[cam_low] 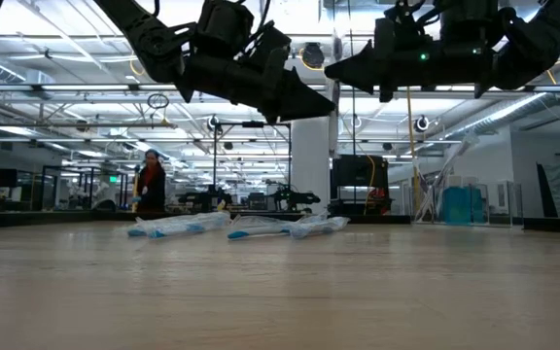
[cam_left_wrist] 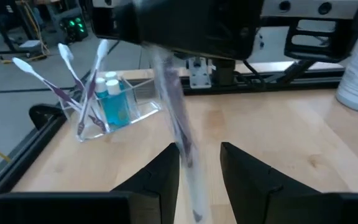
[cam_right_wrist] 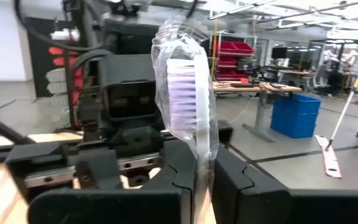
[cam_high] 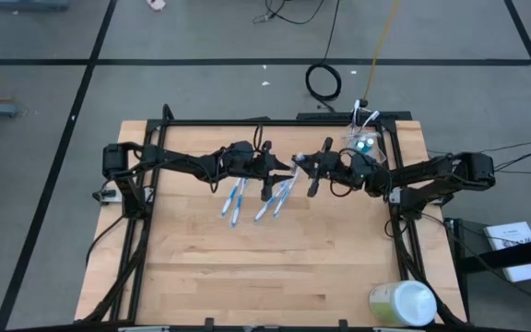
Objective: Pick & Place toothbrushing station
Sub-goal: Put the violet toothbrush into the left of the transparent organizer
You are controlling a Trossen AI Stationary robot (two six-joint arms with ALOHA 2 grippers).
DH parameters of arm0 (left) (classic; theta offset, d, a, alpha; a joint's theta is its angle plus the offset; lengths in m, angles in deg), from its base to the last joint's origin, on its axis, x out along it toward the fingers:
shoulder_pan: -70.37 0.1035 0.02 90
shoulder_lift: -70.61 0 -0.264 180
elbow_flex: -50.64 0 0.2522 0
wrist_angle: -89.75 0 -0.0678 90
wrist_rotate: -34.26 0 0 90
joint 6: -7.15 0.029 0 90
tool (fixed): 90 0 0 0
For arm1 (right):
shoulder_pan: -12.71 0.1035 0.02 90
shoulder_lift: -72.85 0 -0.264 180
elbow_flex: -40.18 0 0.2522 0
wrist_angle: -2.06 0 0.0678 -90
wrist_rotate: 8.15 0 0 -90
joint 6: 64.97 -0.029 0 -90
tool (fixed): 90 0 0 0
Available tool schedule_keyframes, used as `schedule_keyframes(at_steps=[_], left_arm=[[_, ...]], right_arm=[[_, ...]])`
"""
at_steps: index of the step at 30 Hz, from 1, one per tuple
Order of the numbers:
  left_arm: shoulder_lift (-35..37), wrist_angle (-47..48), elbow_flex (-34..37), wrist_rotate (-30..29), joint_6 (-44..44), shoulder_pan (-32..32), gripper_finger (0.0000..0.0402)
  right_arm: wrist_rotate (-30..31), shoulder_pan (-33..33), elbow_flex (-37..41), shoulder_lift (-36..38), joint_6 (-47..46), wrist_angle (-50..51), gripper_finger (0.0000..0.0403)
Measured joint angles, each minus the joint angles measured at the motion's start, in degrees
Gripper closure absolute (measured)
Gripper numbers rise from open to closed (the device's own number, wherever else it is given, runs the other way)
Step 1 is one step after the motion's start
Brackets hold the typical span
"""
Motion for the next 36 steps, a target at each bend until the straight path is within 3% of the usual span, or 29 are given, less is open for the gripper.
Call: schedule_keyframes(at_steps=[4, 14, 19, 24, 27, 36], left_arm=[[0.1, 0.3, 0.0, 0.2, -2.8, -0.6, 0.0282], [0.1, -0.1, 0.0, -2.3, -1.1, -0.6, 0.0282], [0.1, 0.0, 0.0, -2.7, -0.9, -0.5, 0.0282], [0.1, 0.2, 0.0, -2.7, -0.9, -0.5, 0.0282], [0.1, 0.3, 0.0, -2.7, -0.9, -0.5, 0.0282], [0.1, 0.3, 0.0, -2.7, -0.8, -0.5, 0.0282]], right_arm=[[3.4, -2.3, 0.0, 1.8, 0.2, 2.3, 0.0387], [2.6, -5.9, 0.0, 9.8, -1.0, 11.0, 0.0387], [11.2, -8.6, 0.0, 14.6, -1.6, 16.1, 0.0387], [12.4, -12.6, 0.0, 18.2, -3.5, 20.2, 0.0387], [16.5, -15.0, 0.1, 19.3, -4.1, 22.5, 0.0387], [28.7, -21.7, 7.1, 19.4, -4.1, 14.4, 0.0387]])
